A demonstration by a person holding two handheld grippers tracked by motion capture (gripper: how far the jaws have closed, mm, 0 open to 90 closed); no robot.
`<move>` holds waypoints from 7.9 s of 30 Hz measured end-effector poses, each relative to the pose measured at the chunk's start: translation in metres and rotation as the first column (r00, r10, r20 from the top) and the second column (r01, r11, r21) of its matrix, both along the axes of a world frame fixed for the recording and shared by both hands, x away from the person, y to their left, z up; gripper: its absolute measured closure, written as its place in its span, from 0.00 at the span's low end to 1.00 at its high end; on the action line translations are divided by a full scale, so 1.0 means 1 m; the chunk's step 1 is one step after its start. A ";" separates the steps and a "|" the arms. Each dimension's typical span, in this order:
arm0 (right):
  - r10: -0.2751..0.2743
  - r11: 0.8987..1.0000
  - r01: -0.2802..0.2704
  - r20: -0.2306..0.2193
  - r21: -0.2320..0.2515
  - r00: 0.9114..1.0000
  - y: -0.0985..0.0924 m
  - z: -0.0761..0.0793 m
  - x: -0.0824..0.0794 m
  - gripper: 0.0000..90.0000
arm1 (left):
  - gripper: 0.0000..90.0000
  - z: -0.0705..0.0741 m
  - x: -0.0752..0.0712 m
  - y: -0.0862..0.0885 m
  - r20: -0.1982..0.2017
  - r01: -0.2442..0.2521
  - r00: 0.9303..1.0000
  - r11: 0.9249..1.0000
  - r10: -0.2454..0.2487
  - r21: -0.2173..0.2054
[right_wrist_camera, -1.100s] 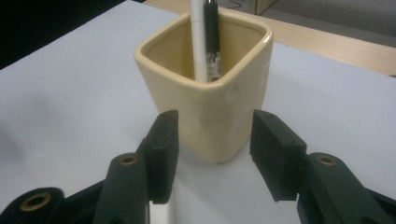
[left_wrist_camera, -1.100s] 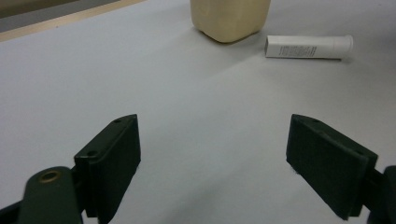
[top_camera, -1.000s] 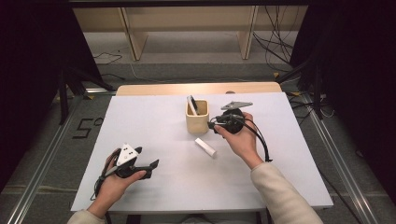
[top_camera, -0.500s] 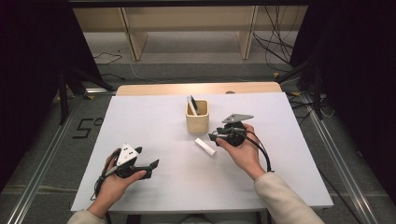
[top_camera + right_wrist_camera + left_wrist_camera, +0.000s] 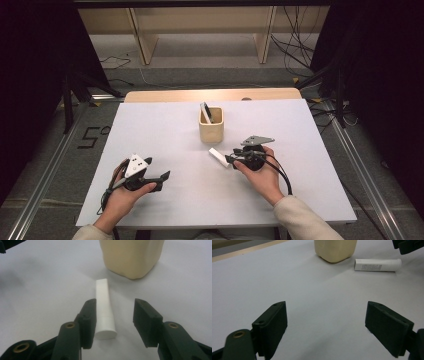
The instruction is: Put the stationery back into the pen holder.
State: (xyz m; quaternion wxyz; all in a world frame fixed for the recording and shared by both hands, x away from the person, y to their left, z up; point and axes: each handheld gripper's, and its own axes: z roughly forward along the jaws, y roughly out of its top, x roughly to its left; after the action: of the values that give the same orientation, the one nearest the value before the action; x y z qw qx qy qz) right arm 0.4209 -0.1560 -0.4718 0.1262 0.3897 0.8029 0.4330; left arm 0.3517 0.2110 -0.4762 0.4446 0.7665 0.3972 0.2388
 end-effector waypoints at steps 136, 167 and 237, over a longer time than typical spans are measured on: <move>0.016 0.997 -0.015 0.013 -0.082 1.000 0.018 -0.018 -0.008 0.73 | 0.20 0.000 0.000 -0.001 0.000 0.008 1.000 1.000 -0.008 0.004; 0.196 0.980 -0.194 -0.043 0.042 0.980 0.016 0.009 -0.020 0.73 | 0.21 0.002 -0.001 -0.007 0.002 0.075 0.997 0.997 -0.075 0.018; 0.466 0.882 -0.462 -0.017 0.093 0.885 0.044 0.018 -0.043 0.46 | 0.78 0.001 0.014 -0.083 -0.200 0.688 0.724 0.709 -0.660 0.153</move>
State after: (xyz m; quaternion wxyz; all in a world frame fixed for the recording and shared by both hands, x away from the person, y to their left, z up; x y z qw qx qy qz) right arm 0.3774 -0.1125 -0.4536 -0.0138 0.1997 0.8557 0.4772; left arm 0.3661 0.1278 -0.4753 0.3882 0.9159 0.0891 0.0508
